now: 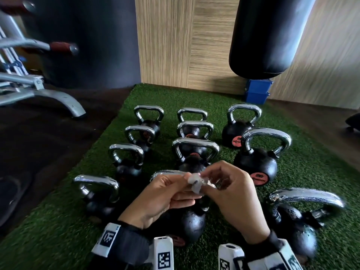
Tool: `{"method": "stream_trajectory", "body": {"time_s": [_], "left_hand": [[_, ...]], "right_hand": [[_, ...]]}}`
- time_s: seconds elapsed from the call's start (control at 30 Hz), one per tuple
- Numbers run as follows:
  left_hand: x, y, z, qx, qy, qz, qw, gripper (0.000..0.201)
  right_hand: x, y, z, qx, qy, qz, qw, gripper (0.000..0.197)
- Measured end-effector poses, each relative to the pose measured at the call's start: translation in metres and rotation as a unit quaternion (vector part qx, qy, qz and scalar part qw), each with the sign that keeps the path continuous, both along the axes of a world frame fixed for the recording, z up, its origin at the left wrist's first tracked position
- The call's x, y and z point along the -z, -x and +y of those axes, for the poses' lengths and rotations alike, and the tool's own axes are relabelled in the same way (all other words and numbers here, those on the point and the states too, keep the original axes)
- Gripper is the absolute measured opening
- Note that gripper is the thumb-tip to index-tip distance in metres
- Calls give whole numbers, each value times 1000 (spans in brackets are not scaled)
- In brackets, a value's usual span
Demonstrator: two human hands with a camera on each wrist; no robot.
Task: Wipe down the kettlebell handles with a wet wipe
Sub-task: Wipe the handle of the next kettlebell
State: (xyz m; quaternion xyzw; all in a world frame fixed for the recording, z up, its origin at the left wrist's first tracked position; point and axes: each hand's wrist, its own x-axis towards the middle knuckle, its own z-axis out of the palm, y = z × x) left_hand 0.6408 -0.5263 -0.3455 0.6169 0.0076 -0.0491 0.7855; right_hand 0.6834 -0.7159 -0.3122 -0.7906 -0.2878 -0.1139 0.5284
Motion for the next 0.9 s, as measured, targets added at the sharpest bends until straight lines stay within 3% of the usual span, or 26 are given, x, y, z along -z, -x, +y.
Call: {"method": "stream_trajectory", "body": {"time_s": [0.13,0.27,0.33,0.37,0.43,0.5,0.57,0.63,0.73,0.9], "left_hand": [[-3,-1,1,-44,23,-64,997,42],[-4,-2,5,-80,33,-107,990,36],[-8,-1,10,-104,-20,-141,984,30],[-9,-1,14,-129,-100,-169,972,28],[-11,0,20,-177,-279,-224,917,28],[-9,-2,20,-219,-367,-272,862,29],[-6,-5,16,-246,-444,-301,807,30],[-3,-8,10,-246,-501,-302,773,30],[1,-12,2,-234,-534,-306,752,31],[5,-9,30,-224,-528,-309,759,28]], "right_hand": [[-5,-5,9,55,-1,-40,998,30],[-6,-7,11,-38,1,-2,999,24],[-2,-10,5,-74,-5,3,997,32],[4,-13,0,-65,-18,7,998,39],[25,-21,-11,19,-40,24,999,52],[52,-29,-22,106,-28,98,989,61],[79,-34,-28,75,-14,232,970,66],[105,-35,-25,0,-13,321,947,66],[135,-35,-4,9,-19,308,951,44],[156,-35,13,97,-5,248,964,33]]}}
